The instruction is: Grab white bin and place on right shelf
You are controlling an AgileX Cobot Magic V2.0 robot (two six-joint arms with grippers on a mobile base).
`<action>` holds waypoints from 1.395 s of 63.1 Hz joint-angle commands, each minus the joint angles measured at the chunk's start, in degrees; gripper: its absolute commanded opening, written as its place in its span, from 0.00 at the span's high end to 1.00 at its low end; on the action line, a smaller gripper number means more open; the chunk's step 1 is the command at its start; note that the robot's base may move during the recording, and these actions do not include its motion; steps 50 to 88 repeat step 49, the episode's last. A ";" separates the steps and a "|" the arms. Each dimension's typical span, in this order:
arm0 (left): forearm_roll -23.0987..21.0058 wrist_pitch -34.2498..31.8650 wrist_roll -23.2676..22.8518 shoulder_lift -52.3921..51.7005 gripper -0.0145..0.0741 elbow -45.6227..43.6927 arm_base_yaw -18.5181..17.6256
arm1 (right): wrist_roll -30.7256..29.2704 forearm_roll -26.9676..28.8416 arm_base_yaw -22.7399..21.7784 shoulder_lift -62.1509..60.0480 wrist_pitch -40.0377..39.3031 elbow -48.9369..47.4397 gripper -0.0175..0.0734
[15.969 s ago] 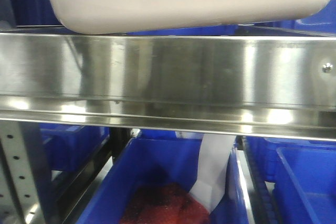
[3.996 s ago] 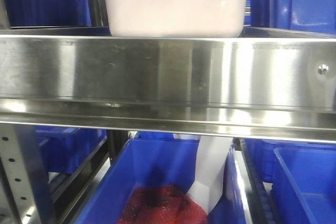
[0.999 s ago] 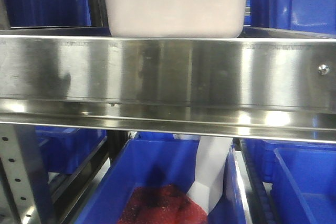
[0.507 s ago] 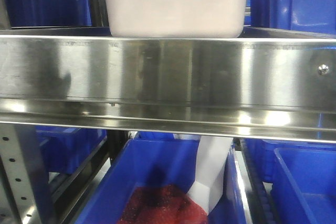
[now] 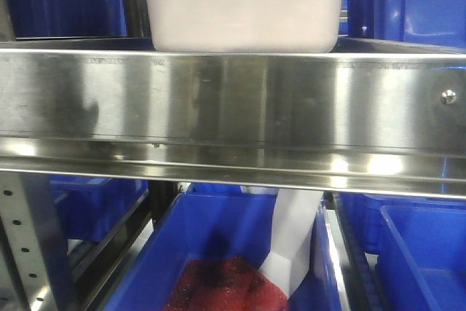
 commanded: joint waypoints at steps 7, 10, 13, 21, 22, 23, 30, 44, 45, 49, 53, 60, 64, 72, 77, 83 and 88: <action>0.09 -5.28 -0.38 -0.73 0.97 0.86 -0.38 | 0.00 -0.14 -0.33 -1.08 -5.50 -0.06 0.72; 0.09 -5.28 -0.38 -0.73 0.97 0.86 -0.38 | 0.00 -0.14 -0.33 -1.08 -5.50 -0.06 0.72; 0.09 -5.28 -0.38 -0.73 0.97 0.86 -0.38 | 0.00 -0.14 -0.33 -1.08 -5.50 -0.06 0.72; 0.09 -5.28 -0.38 -0.73 0.97 0.86 -0.38 | 0.00 -0.14 -0.33 -1.08 -5.50 -0.06 0.72; 0.09 -5.28 -0.38 -0.73 0.97 0.86 -0.38 | 0.00 -0.14 -0.33 -1.08 -5.50 -0.06 0.72; 0.09 -5.28 -0.38 -0.73 0.97 0.86 -0.38 | 0.00 -0.14 -0.33 -1.08 -5.50 -0.06 0.72; 0.09 -5.28 -0.38 -0.73 0.97 0.86 -0.38 | 0.00 -0.14 -0.33 -1.08 -5.50 -0.06 0.72; 0.09 -5.28 -0.38 -0.73 0.97 0.86 -0.38 | 0.00 -0.14 -0.33 -1.08 -5.50 -0.06 0.72; 0.09 -5.28 -0.38 -0.73 0.97 0.86 -0.38 | 0.00 -0.14 -0.33 -1.08 -5.50 -0.06 0.72; 0.09 -5.28 -0.38 -0.73 0.97 0.86 -0.38 | 0.00 -0.14 -0.33 -1.08 -5.50 -0.06 0.72; 0.09 -5.28 -0.38 -0.73 0.97 0.86 -0.38 | 0.00 -0.14 -0.33 -1.08 -5.50 -0.06 0.72; 0.09 -5.28 -0.38 -0.73 0.97 0.86 -0.38 | 0.00 -0.14 -0.33 -1.08 -5.50 -0.06 0.72; 0.09 -5.28 -0.38 -0.73 0.97 0.86 -0.38 | 0.00 -0.14 -0.33 -1.08 -5.50 -0.06 0.72; 0.09 -5.28 -0.38 -0.73 0.97 0.86 -0.38 | 0.00 -0.14 -0.33 -1.08 -5.50 -0.06 0.72; 0.09 -5.28 -0.38 -0.73 0.97 0.86 -0.38 | 0.00 -0.14 -0.33 -1.08 -5.50 -0.06 0.72; 0.09 -5.28 -0.38 -0.73 0.97 0.86 -0.38 | 0.00 -0.14 -0.33 -1.08 -5.50 -0.06 0.72; 0.09 -5.28 -0.38 -0.73 0.97 0.86 -0.38 | 0.00 -0.14 -0.33 -1.08 -5.50 -0.06 0.72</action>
